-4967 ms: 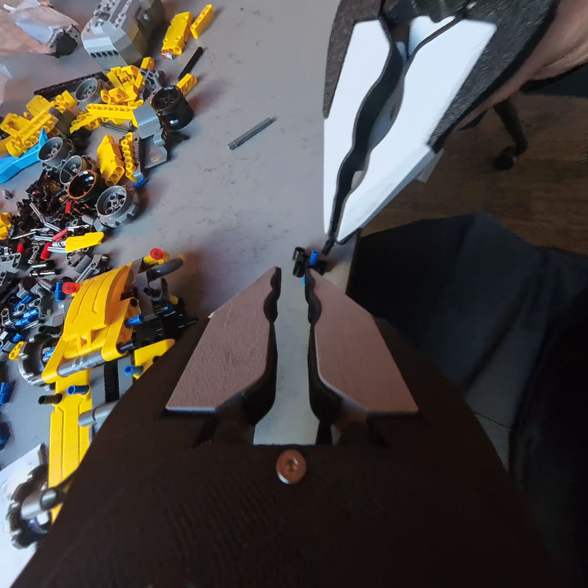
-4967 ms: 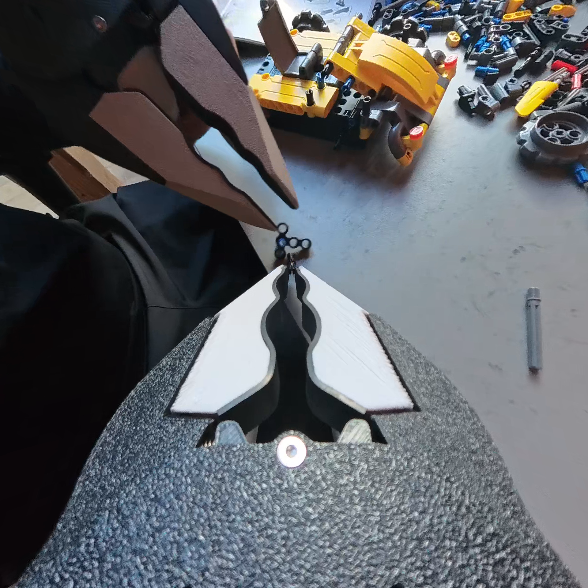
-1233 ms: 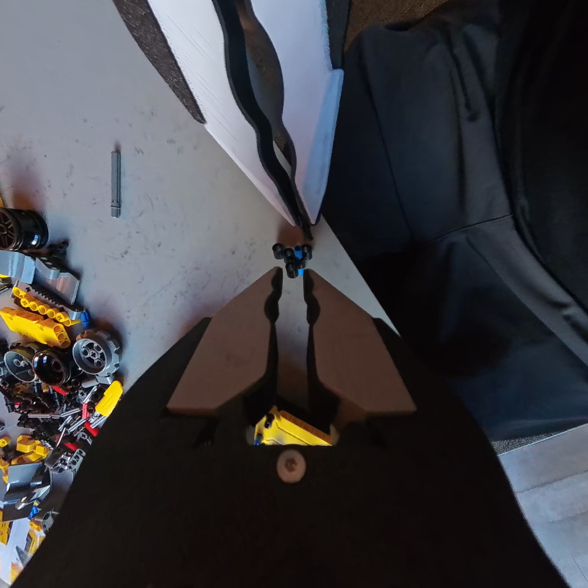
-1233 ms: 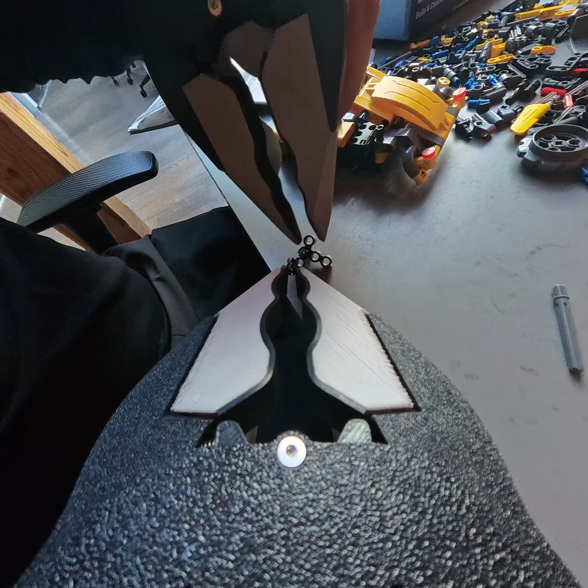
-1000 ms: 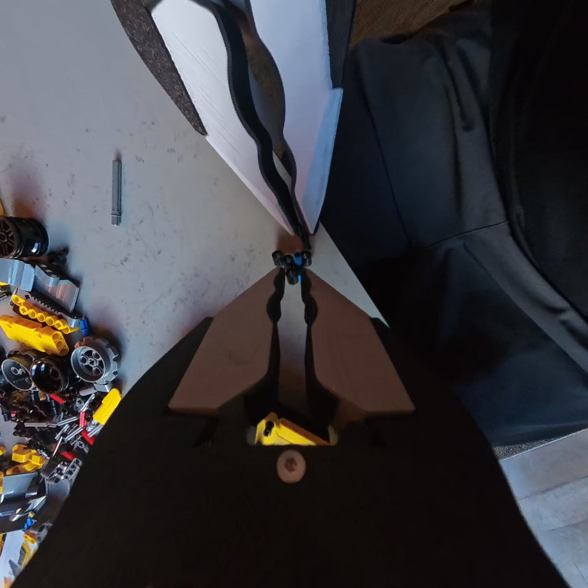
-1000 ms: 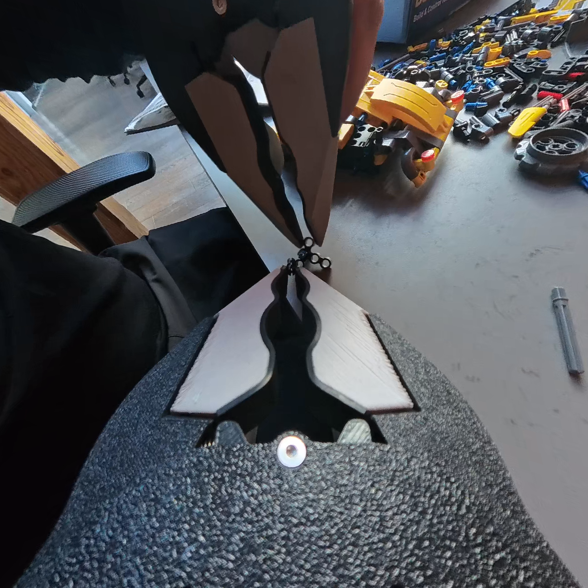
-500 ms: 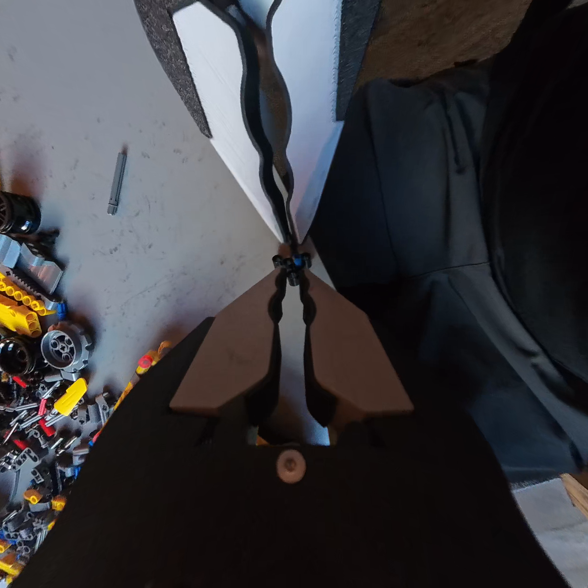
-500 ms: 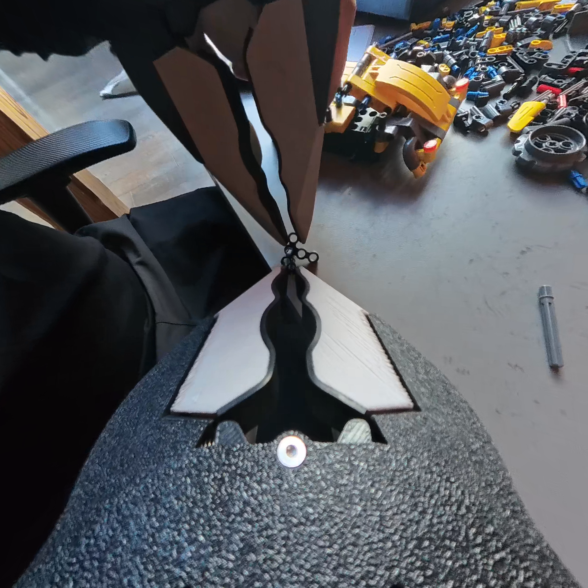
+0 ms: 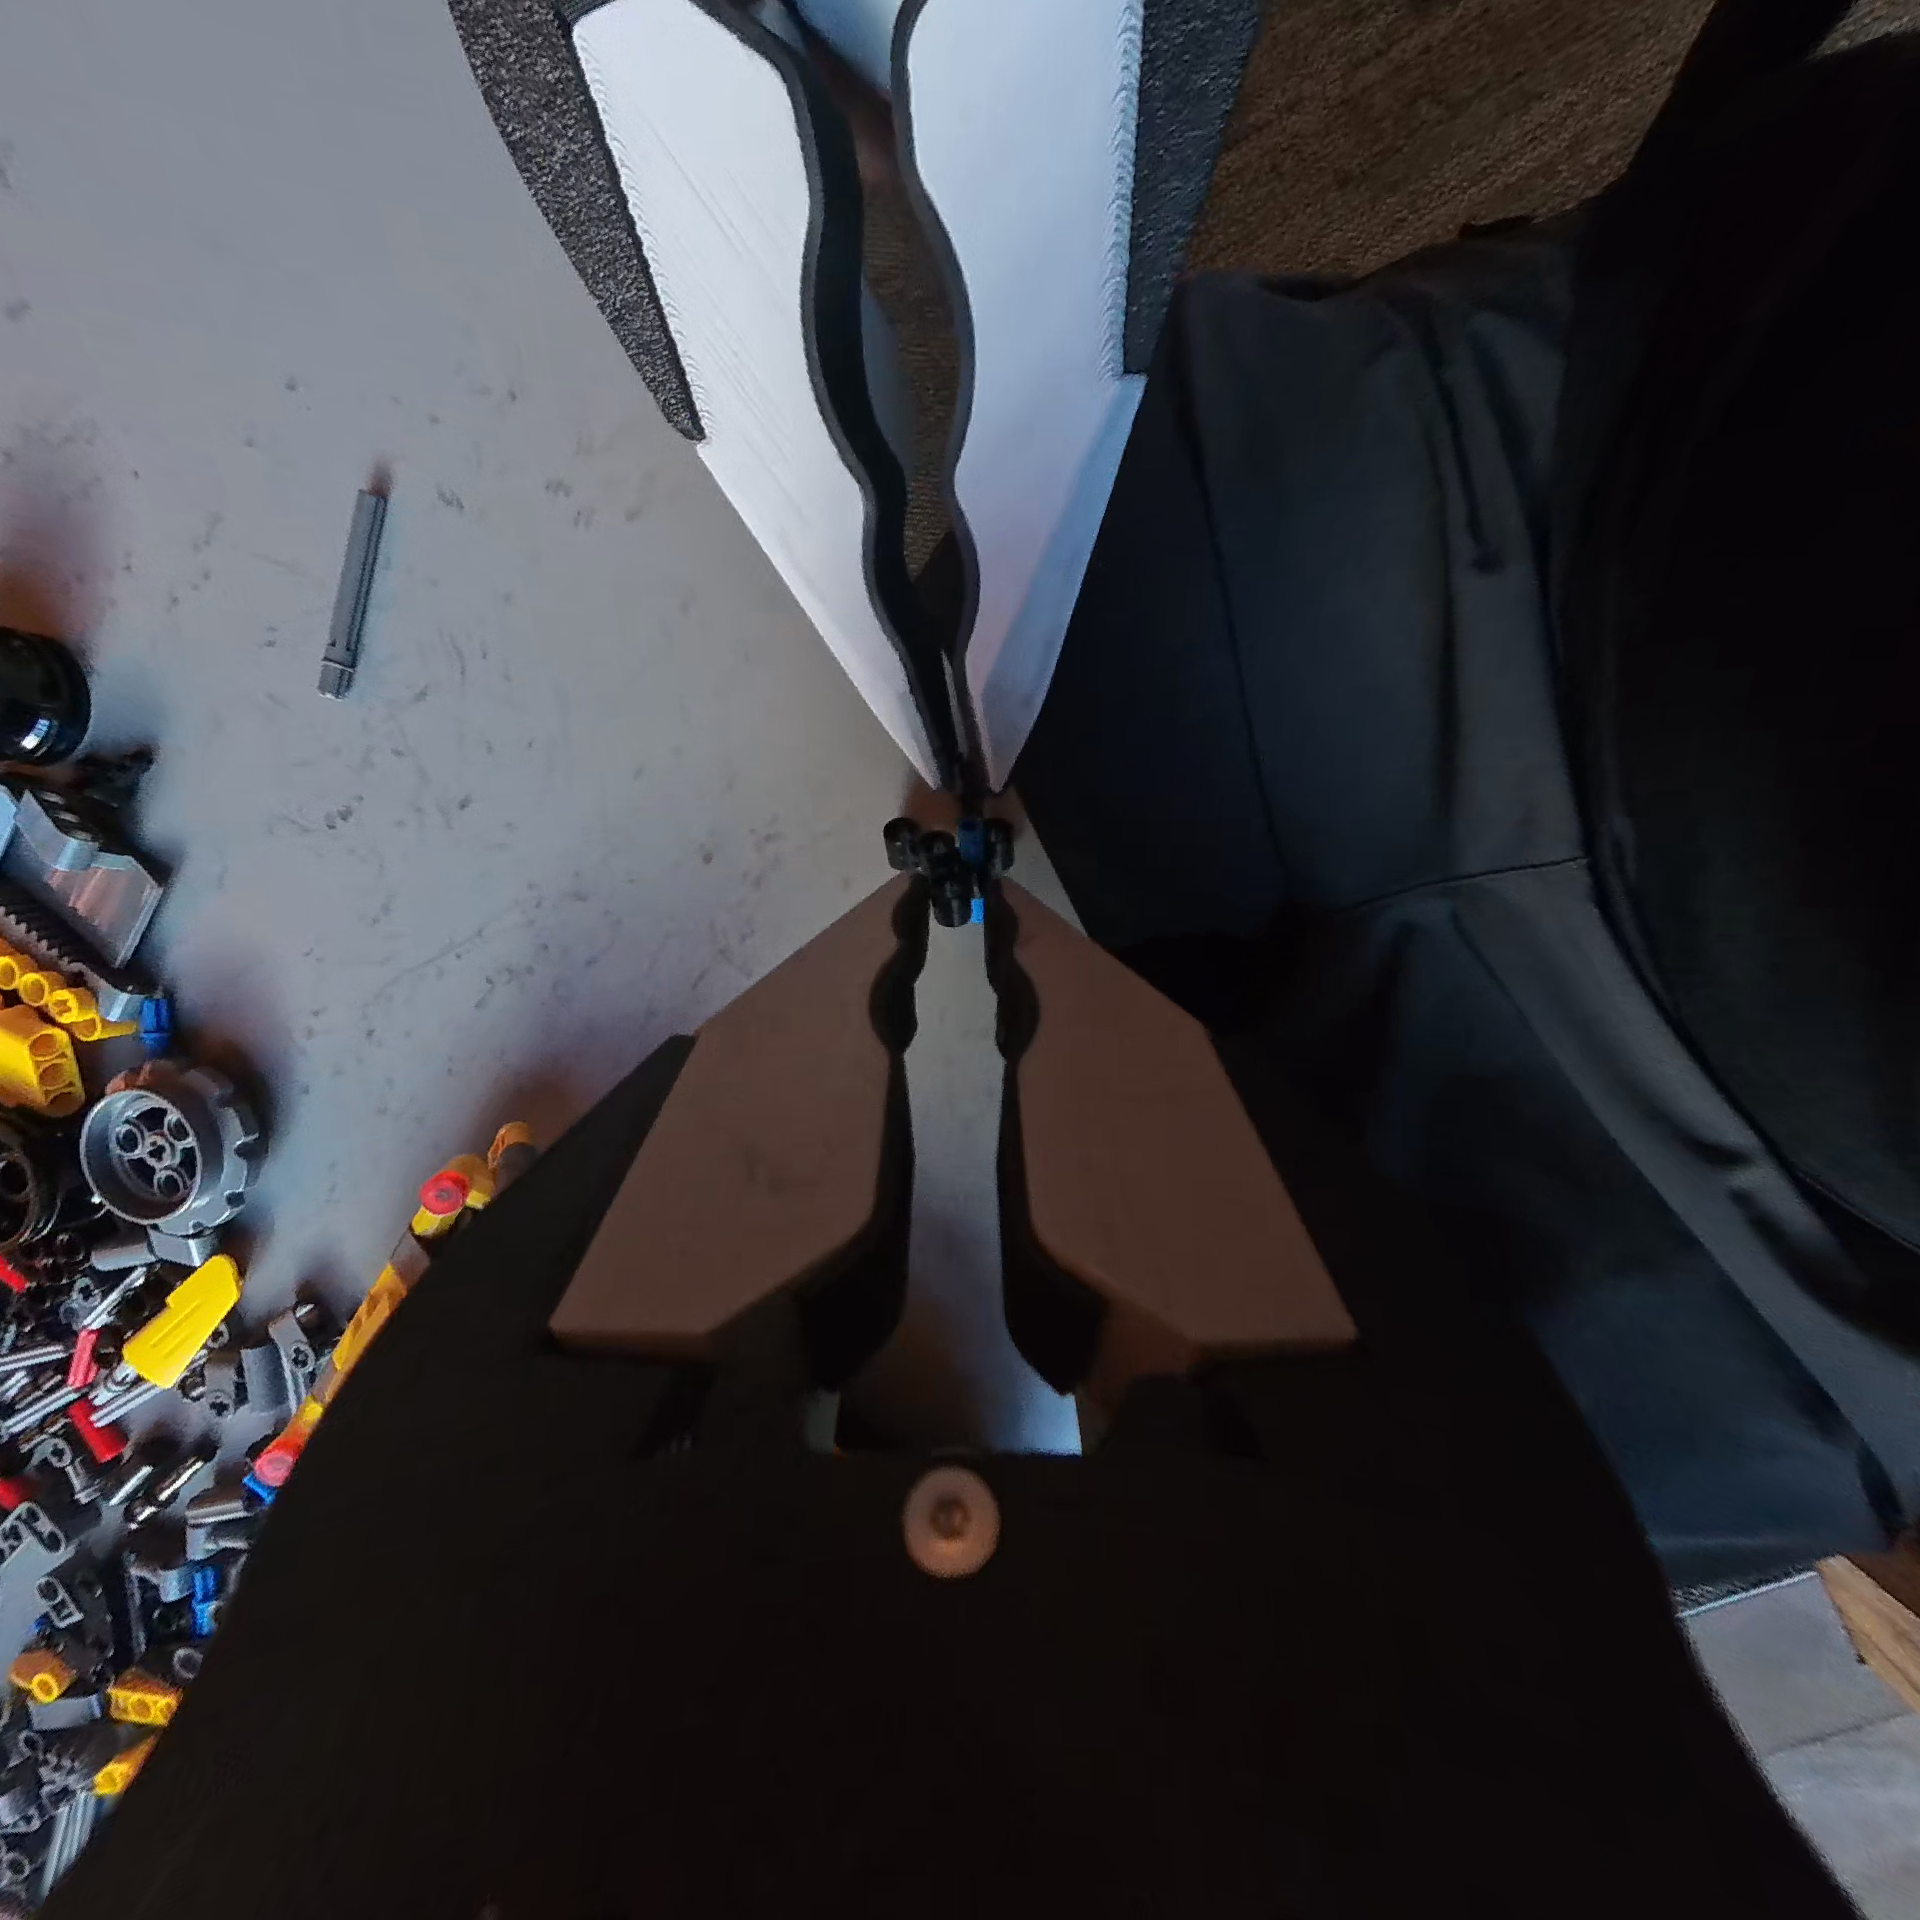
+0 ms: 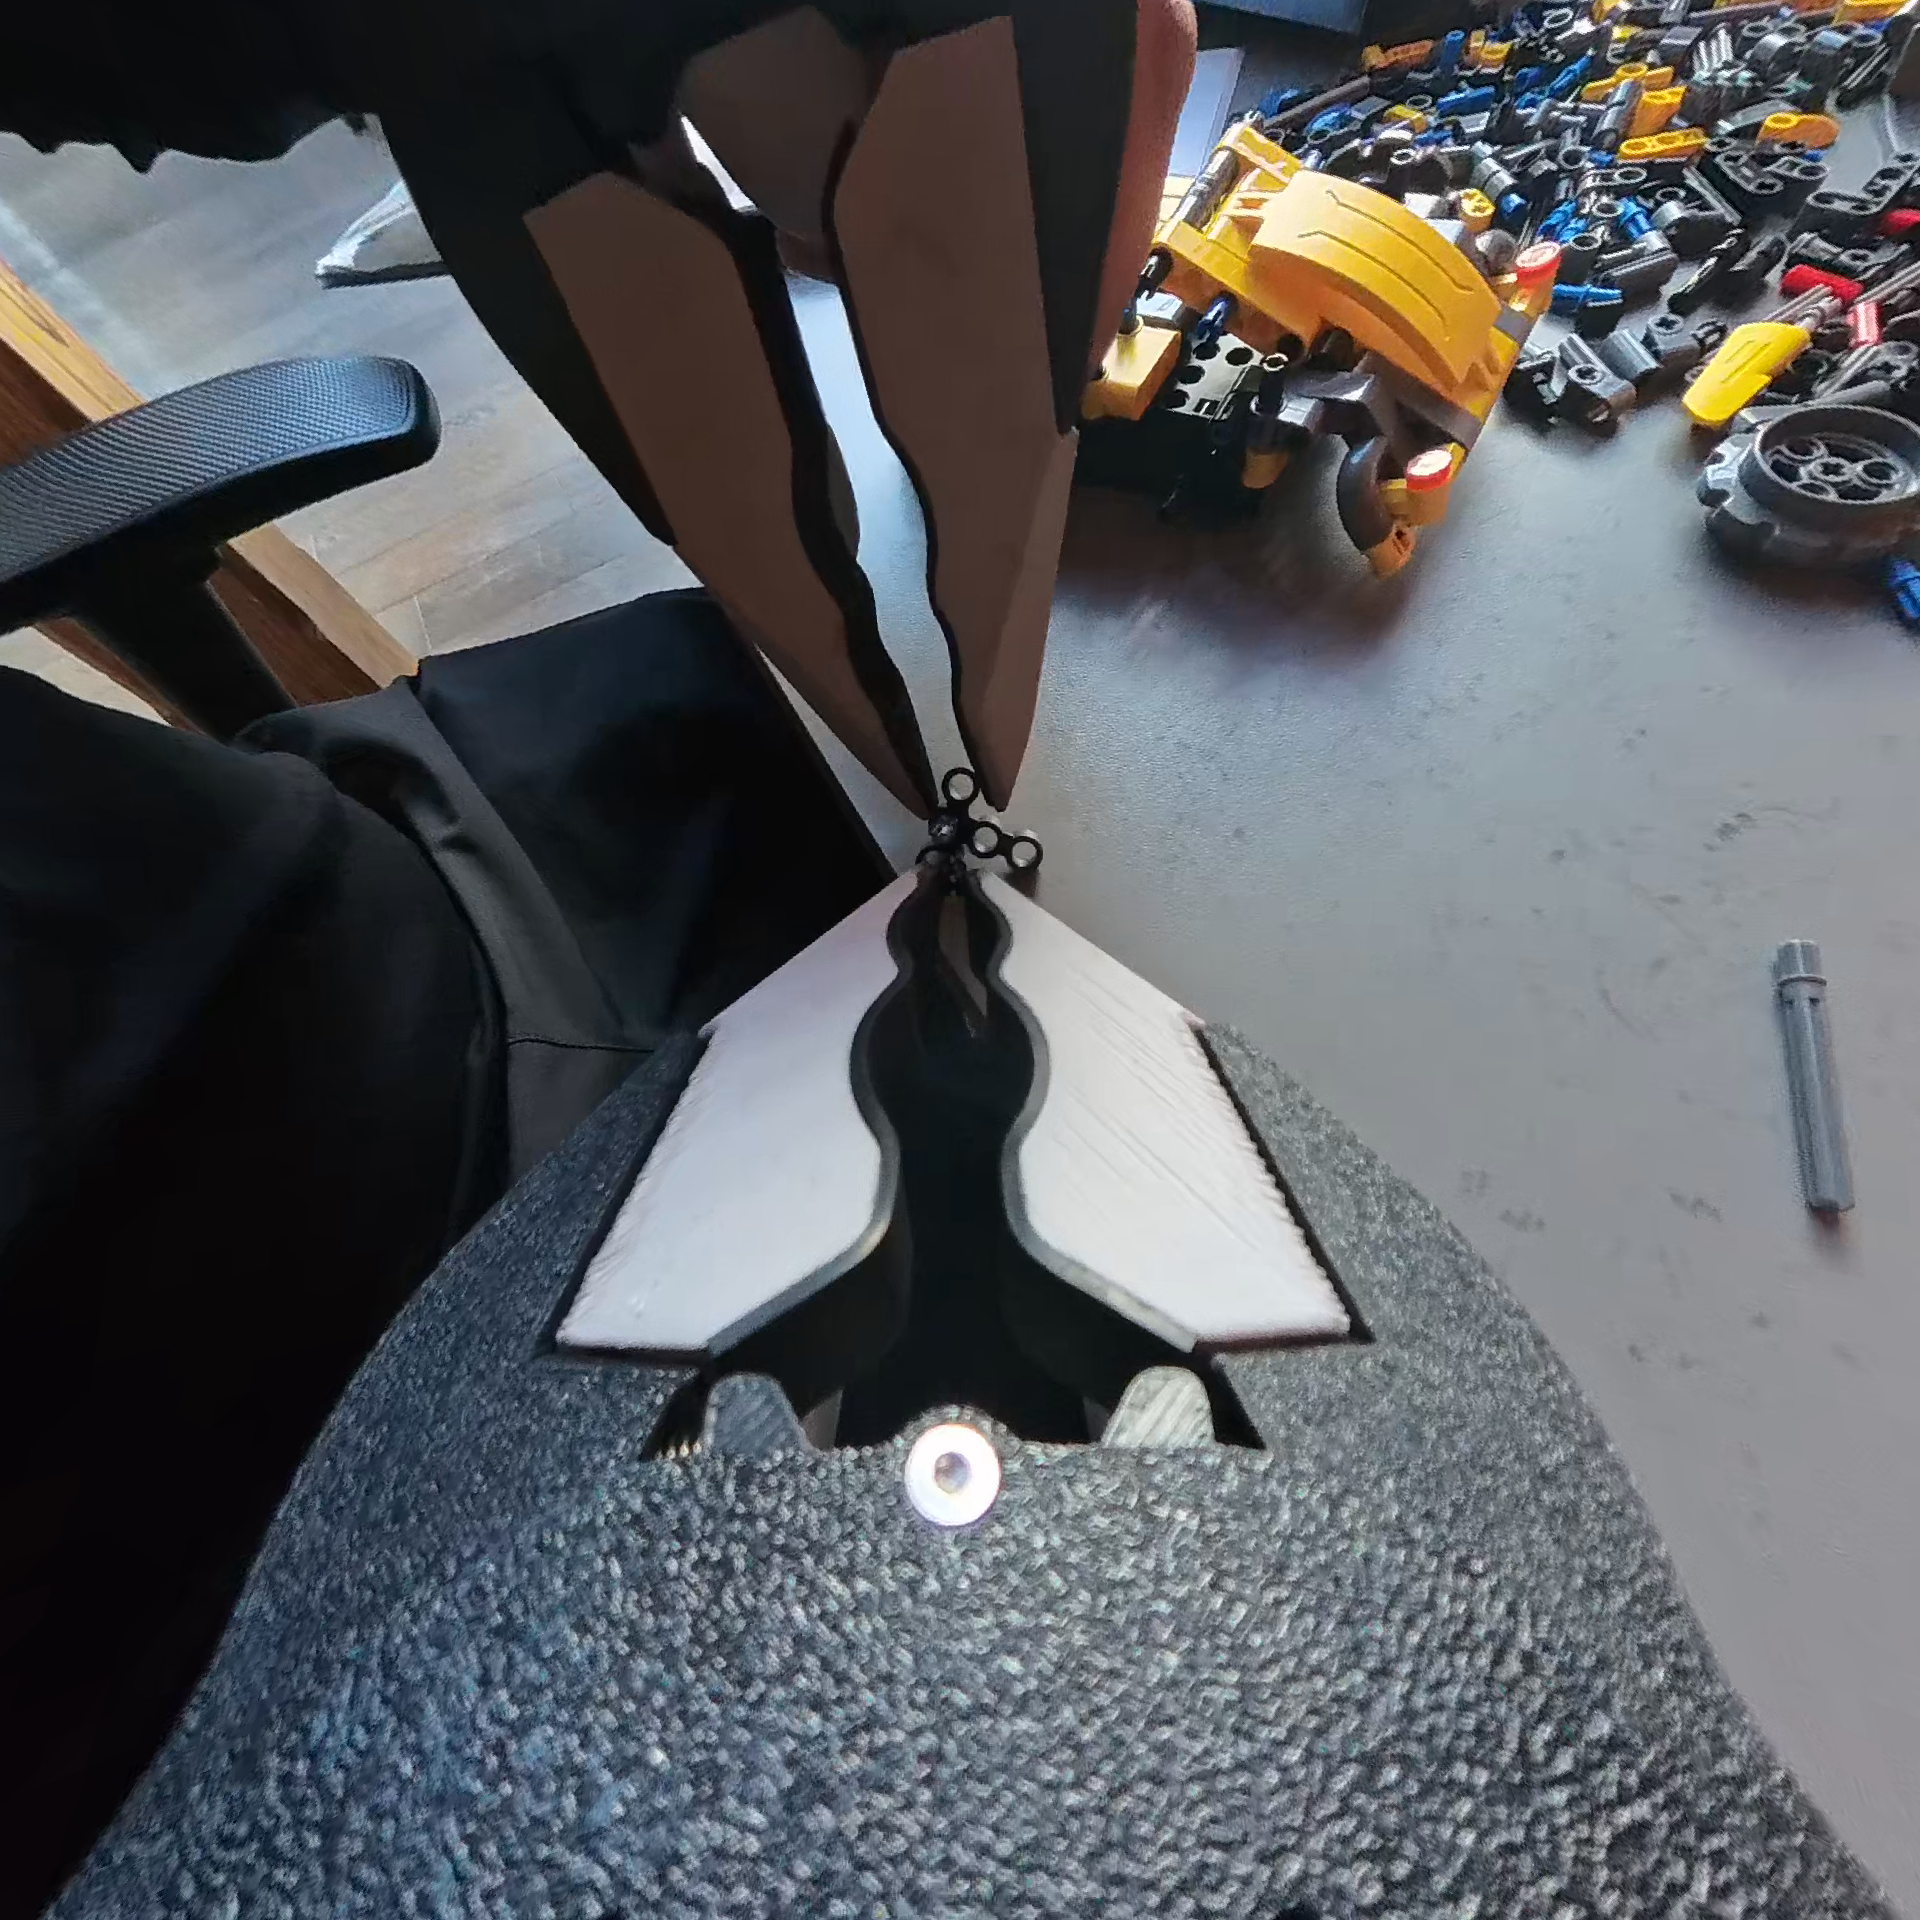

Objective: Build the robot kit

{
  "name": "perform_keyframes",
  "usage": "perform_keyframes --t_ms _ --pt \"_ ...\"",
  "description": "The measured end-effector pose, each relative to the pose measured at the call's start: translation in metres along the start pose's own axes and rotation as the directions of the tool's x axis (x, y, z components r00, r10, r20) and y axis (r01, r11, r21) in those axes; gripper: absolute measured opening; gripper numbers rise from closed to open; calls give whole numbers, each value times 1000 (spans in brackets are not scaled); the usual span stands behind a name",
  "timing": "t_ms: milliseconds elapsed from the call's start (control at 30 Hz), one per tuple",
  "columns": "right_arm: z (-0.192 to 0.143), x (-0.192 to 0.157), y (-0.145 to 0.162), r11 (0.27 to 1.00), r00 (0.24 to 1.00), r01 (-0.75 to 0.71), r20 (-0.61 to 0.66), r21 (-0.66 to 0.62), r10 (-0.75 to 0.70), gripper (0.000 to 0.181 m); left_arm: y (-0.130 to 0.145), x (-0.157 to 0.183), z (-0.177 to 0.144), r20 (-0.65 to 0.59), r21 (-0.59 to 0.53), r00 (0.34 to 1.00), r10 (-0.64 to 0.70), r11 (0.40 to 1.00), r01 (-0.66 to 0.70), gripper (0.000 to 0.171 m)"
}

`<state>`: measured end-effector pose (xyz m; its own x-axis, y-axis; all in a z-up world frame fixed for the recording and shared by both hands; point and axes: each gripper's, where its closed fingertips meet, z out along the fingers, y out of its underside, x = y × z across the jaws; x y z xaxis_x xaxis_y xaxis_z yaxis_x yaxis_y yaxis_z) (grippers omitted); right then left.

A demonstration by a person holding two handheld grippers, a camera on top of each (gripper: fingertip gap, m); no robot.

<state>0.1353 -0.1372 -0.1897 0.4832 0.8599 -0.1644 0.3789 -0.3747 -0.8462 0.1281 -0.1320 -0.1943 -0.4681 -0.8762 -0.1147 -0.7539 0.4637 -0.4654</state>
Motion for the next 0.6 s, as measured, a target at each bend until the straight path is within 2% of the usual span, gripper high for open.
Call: perform_keyframes --t_ms 600 --pt "0 -2 0 1000 1000 8 6 -7 -8 5 -1 2 1 -37 16 999 -12 1000 13 6"
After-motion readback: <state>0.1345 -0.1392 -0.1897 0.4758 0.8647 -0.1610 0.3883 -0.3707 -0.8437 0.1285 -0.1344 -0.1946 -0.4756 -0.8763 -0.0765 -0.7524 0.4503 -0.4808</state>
